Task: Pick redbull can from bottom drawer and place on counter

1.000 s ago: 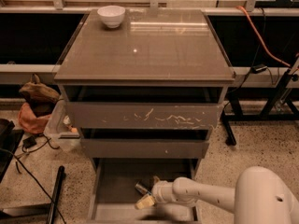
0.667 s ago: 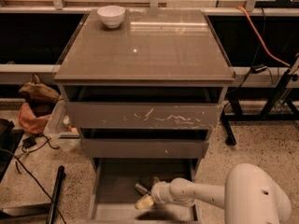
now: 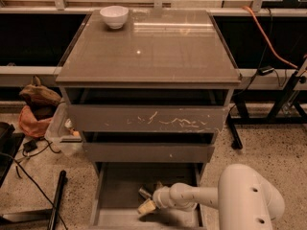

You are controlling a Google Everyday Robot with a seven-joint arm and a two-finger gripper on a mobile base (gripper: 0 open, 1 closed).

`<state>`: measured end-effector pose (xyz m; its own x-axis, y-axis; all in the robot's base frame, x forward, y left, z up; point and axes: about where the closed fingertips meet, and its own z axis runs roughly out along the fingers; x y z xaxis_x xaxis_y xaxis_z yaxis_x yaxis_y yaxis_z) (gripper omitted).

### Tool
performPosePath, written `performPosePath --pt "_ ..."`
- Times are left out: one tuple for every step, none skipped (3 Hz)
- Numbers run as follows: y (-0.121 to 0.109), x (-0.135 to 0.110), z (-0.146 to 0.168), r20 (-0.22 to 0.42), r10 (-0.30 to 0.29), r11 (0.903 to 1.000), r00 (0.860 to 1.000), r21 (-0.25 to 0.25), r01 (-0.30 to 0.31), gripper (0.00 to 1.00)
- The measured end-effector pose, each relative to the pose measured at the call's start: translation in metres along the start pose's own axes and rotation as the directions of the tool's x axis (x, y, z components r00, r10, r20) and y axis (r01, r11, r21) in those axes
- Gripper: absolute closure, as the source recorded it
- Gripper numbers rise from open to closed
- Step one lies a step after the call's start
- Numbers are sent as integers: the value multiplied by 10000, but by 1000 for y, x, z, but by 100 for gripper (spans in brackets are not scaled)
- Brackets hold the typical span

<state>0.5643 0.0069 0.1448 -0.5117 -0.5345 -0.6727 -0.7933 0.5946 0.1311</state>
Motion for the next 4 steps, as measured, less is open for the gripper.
performPosePath --pt "2 8 9 -161 82 10000 9998 -18 -82 0" --pt "2 9 10 -169 84 10000 9998 -21 -84 17" --pt "2 9 10 -169 84 10000 9998 -21 -84 40" --pt "5 4 5 -75 61 10000 10000 35 -61 64"
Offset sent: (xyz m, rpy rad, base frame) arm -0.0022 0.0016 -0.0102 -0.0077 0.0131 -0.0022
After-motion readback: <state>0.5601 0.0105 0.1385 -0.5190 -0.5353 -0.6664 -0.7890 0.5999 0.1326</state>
